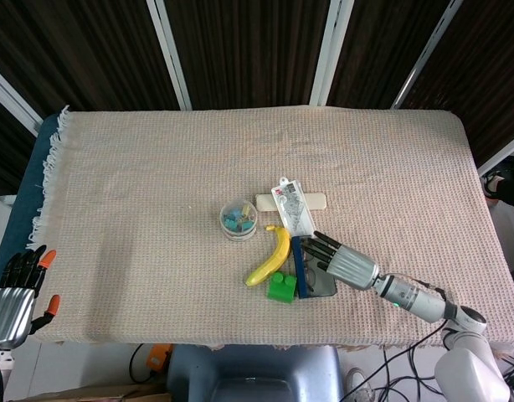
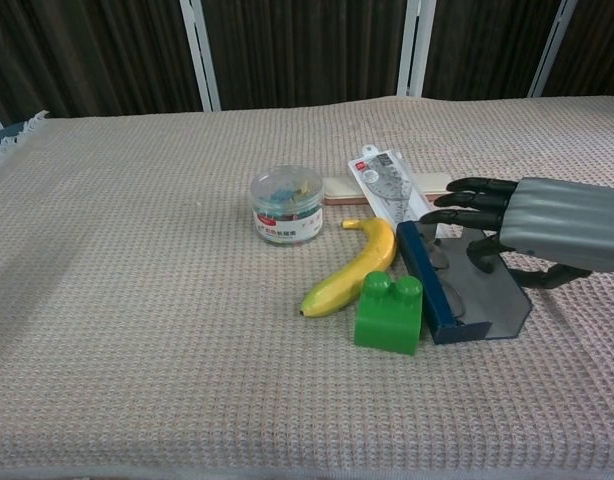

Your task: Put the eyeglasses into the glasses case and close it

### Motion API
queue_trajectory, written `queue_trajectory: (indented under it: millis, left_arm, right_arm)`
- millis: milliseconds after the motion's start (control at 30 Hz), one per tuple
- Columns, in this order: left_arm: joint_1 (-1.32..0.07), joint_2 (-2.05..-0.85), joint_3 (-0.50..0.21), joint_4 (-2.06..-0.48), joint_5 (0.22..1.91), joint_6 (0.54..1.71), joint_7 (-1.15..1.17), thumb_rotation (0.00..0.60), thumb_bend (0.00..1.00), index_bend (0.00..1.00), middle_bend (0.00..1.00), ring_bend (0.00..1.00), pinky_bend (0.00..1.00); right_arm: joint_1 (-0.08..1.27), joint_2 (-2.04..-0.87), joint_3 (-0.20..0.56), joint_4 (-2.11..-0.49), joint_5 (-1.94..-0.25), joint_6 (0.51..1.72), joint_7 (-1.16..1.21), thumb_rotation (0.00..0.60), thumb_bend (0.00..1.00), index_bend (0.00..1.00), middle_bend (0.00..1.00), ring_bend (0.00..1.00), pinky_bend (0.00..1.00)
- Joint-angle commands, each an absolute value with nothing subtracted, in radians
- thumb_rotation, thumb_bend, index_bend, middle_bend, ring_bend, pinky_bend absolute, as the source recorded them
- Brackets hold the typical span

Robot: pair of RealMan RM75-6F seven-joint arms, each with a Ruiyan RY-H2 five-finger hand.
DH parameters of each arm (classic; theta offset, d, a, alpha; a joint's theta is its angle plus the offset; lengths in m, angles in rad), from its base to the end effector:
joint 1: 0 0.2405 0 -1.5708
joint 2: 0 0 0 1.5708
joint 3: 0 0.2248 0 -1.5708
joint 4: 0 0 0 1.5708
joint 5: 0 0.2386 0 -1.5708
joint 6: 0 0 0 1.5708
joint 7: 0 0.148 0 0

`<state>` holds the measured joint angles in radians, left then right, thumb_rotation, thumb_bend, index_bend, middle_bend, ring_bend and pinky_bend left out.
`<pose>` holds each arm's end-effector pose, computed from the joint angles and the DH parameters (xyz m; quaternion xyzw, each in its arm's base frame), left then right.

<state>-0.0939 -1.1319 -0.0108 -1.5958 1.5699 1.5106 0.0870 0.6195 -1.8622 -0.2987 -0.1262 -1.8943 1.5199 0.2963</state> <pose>-0.2870 0.1781 0.1109 -0.6350 -0.3453 -0.3737 0.5812 -0.2696 -0.3287 -0.0031 0.8841 0.0215 0.3310 0.3293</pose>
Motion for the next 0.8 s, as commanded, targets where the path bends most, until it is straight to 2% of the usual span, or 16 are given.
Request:
queue_trajectory:
  millis: [33,233,800]
  left_arm:
    - [-0.095,-1.132,-0.01,-1.596,1.572,1.51,0.086,0.6,0.41,0.0,0.0,0.0,0.04]
    - [-0.095,-1.13,-0.008,-1.594,1.58,1.511,0.079,0.6,0.41,0.0,0.0,0.0,0.04]
    - [-0.092,-1.128,-0.001,-1.594,1.597,1.521,0.072,0.6,0.41,0.0,0.0,0.0,0.04]
  right_arm:
    - [0.619,-1.862,-0.297,-0.126,-1.892,1.524,0.293,0.6,0.55,0.7,0.18,0.0,0.0]
    - [0.603,-1.845,-0.299,-0.131,-1.893,1.558,0.299,0.6,0.55,0.75,0.19,0.0,0.0]
    - [0.484,-1.753,-0.311,-0.143,-1.899,1.703,0.291,0.6,0.55,0.77,0.21,0.0,0.0]
